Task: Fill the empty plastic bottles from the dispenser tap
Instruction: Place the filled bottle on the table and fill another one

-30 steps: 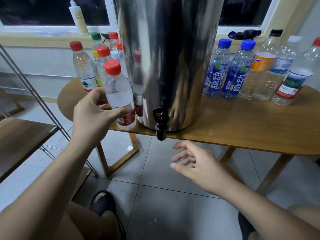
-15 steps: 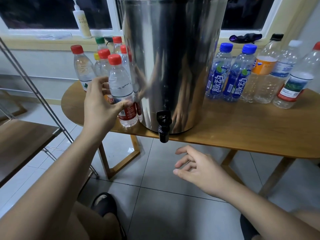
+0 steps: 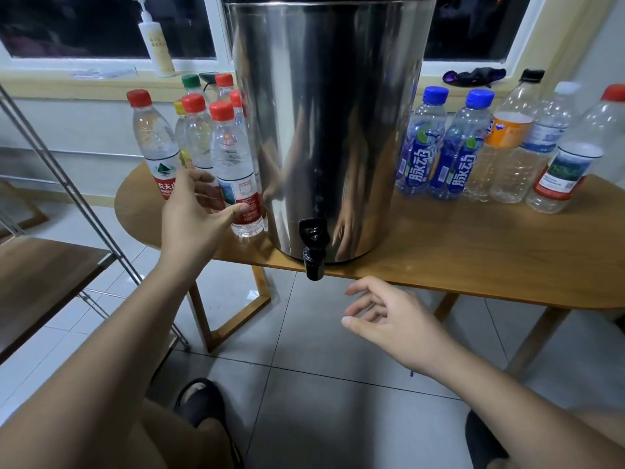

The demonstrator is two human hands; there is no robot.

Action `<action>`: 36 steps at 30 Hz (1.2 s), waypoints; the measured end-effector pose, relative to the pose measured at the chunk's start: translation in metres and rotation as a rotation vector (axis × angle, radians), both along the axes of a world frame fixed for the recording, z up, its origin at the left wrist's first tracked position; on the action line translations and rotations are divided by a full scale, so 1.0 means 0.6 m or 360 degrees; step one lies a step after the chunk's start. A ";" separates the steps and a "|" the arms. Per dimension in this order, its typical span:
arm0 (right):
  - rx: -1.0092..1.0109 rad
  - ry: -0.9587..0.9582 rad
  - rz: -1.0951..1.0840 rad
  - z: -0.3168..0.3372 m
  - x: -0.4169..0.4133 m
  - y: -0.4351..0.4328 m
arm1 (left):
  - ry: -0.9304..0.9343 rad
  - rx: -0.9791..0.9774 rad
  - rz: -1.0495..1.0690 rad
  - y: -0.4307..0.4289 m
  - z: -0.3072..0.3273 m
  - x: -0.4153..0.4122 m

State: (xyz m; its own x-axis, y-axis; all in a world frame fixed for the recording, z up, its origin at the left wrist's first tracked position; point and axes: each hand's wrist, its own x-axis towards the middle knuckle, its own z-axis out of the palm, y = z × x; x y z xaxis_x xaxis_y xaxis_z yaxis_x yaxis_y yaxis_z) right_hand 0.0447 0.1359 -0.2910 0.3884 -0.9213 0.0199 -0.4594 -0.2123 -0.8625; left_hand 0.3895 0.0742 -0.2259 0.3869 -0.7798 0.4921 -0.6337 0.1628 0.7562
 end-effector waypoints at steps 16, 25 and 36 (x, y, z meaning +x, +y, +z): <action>-0.0304 -0.0320 -0.0657 0.066 -0.114 -0.070 | -0.0334 0.0530 -0.0716 0.094 -0.062 -0.097; -0.0408 -0.0351 -0.1273 0.062 -0.268 -0.158 | -0.0515 0.0676 -0.1022 0.076 -0.111 -0.179; -0.0388 -0.0627 -0.1880 0.053 -0.376 -0.253 | -0.0539 0.0648 -0.1135 0.066 -0.133 -0.250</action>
